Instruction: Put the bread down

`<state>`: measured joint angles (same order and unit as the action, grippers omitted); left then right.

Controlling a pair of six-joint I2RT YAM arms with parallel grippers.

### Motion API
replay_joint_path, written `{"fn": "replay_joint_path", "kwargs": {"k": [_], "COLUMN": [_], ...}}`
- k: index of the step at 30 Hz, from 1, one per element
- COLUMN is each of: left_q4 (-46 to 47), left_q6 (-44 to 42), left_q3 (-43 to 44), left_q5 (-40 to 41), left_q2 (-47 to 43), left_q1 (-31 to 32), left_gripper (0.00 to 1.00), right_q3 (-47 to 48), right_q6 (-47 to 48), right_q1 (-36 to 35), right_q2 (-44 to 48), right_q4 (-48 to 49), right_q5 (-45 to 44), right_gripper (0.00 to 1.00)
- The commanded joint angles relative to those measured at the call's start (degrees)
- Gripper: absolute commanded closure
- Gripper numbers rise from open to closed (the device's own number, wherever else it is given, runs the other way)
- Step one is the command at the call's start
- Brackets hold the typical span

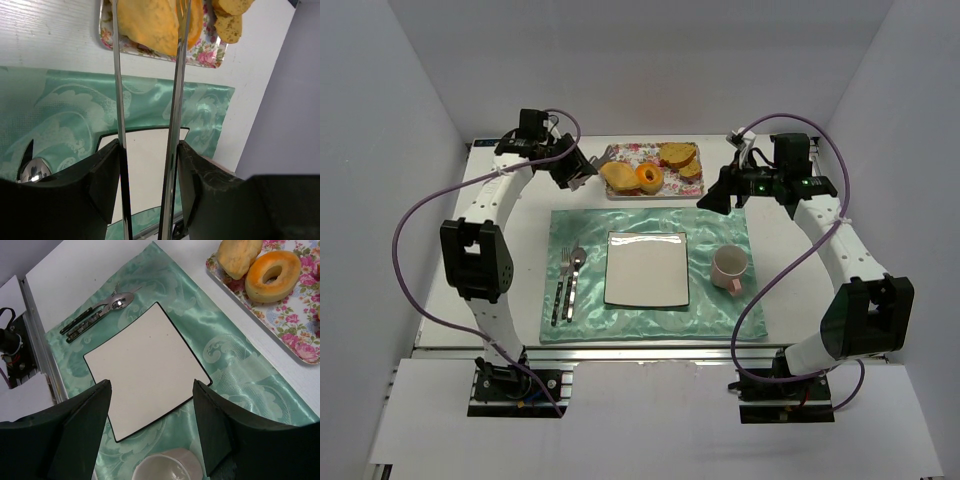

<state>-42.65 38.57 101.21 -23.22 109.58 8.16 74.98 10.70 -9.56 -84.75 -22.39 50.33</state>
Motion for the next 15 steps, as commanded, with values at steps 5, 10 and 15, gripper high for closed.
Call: {"fn": "replay_joint_path", "kwargs": {"k": [5,10,15], "left_q4": [-3.8,-4.3,-1.6], "left_q6": [0.7,1.2,2.4], "left_q3": [5.0,6.1,6.1], "left_q5": [0.4,-1.0,-4.7], "left_q2": [4.0,5.6,6.9], "left_q1": [-1.5,-2.6,-3.2], "left_gripper": [0.44,0.41,0.4], "right_q3": [-0.2,-0.1,0.2], "right_q6": [-0.7,-0.9,-1.0], "right_q1": [0.9,1.2,1.3], "right_q2": [1.3,0.9,0.5], "right_q4": [2.0,2.2,2.3], "right_q5": [1.5,1.5,1.7], "right_gripper": [0.28,0.28,0.28]}}
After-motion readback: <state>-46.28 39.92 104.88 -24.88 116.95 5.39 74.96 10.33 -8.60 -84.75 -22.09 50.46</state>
